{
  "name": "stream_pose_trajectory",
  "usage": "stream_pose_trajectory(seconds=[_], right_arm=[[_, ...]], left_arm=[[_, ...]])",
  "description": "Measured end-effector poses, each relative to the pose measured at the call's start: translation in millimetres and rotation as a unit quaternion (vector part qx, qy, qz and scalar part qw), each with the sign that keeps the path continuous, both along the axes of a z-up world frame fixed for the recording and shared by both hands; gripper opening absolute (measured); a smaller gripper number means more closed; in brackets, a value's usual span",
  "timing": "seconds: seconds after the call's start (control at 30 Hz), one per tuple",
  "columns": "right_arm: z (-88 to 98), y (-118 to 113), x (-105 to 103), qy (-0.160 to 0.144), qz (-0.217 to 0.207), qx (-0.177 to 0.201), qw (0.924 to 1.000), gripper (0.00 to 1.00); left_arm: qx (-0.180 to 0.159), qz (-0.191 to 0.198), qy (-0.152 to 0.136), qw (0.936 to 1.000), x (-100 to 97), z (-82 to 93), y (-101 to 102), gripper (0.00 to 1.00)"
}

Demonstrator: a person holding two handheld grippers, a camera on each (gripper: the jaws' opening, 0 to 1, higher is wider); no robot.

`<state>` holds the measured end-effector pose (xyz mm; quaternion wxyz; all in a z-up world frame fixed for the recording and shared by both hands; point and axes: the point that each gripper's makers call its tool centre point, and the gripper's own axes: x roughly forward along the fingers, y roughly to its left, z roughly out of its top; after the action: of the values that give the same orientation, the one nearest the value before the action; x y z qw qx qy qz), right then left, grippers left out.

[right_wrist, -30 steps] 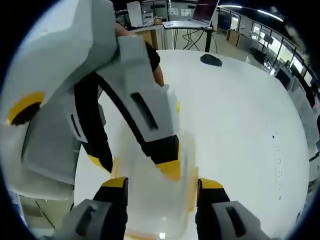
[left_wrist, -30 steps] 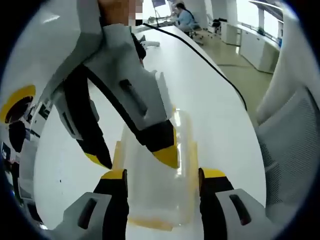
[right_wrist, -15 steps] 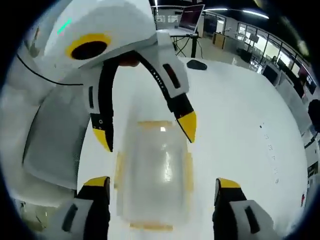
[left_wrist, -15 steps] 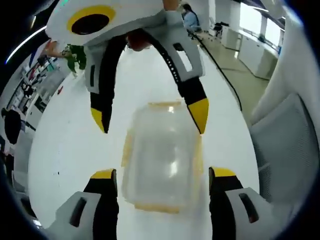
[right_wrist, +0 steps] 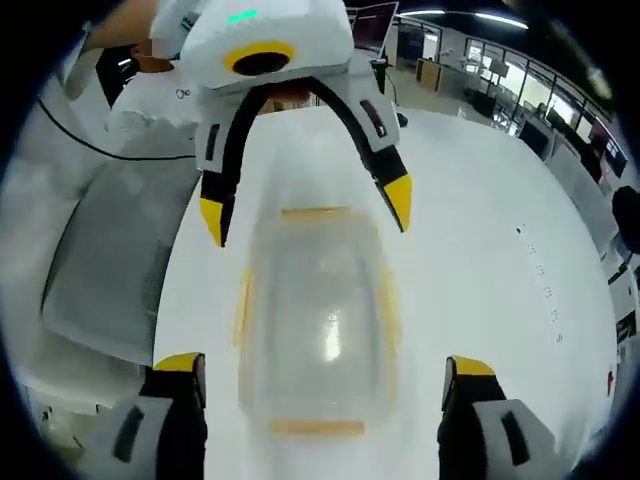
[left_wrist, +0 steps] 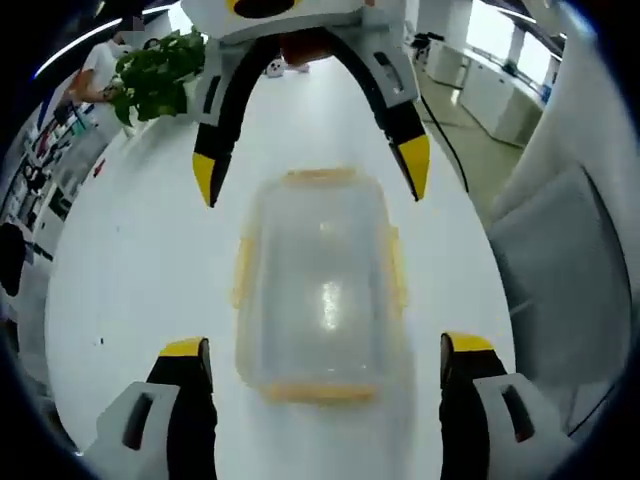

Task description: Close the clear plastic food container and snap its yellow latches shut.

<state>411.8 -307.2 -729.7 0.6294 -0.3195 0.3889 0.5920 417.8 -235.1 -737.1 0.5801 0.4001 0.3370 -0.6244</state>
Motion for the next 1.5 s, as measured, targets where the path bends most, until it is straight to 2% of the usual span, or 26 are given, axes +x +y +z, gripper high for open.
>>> stream_pose_trajectory(seconds=[0.07, 0.1, 0.2, 0.23, 0.37, 0.4, 0.43, 0.7, 0.83, 1.13, 1.5], right_arm=[[-3.3, 0, -3, -0.010, 0.026, -0.002, 0.9996, 0.91], [-6.8, -1, -7, -0.004, 0.031, -0.007, 0.9995, 0.90], [-12.9, -1, -8, 0.000, 0.029, -0.016, 0.9994, 0.89], [-15.4, -2, -6, -0.003, 0.032, -0.022, 0.9993, 0.88], [-22.5, -4, -4, 0.000, 0.022, -0.036, 0.9991, 0.84], [-23.5, -4, -3, -0.002, 0.021, -0.037, 0.9991, 0.80], [-26.8, -6, -1, -0.007, 0.021, -0.047, 0.9987, 0.77], [-26.1, -3, -4, -0.002, 0.025, -0.039, 0.9989, 0.76], [-26.0, 7, -7, -0.002, 0.027, -0.037, 0.9989, 0.76], [-27.5, 47, -11, -0.003, 0.045, -0.045, 0.9980, 0.76], [-26.3, 124, -19, -0.004, 0.064, -0.027, 0.9976, 0.76]], left_arm=[[0.003, 0.002, 0.008, 1.0000, -0.5, -4.6, 0, 0.87], [0.007, 0.003, 0.012, 0.9999, -1.3, -7.1, 1, 0.88], [0.008, 0.004, 0.020, 0.9998, -3.7, -10.8, -1, 0.87], [0.012, -0.005, 0.009, 0.9999, -3.1, -12.5, -1, 0.87], [0.022, -0.008, 0.006, 0.9997, -4.2, -20.7, -2, 0.87], [0.024, -0.008, 0.003, 0.9997, -3.5, -22.0, -2, 0.84], [0.023, -0.007, -0.015, 0.9996, 3.0, -21.9, -2, 0.78], [0.024, -0.001, -0.017, 0.9996, 2.4, -22.6, 0, 0.78], [0.025, -0.002, -0.017, 0.9995, -0.1, -22.3, 8, 0.78], [0.019, 0.017, -0.016, 0.9995, -7.1, -23.0, 49, 0.78], [0.057, 0.036, -0.021, 0.9975, -16.3, -25.0, 126, 0.78]])
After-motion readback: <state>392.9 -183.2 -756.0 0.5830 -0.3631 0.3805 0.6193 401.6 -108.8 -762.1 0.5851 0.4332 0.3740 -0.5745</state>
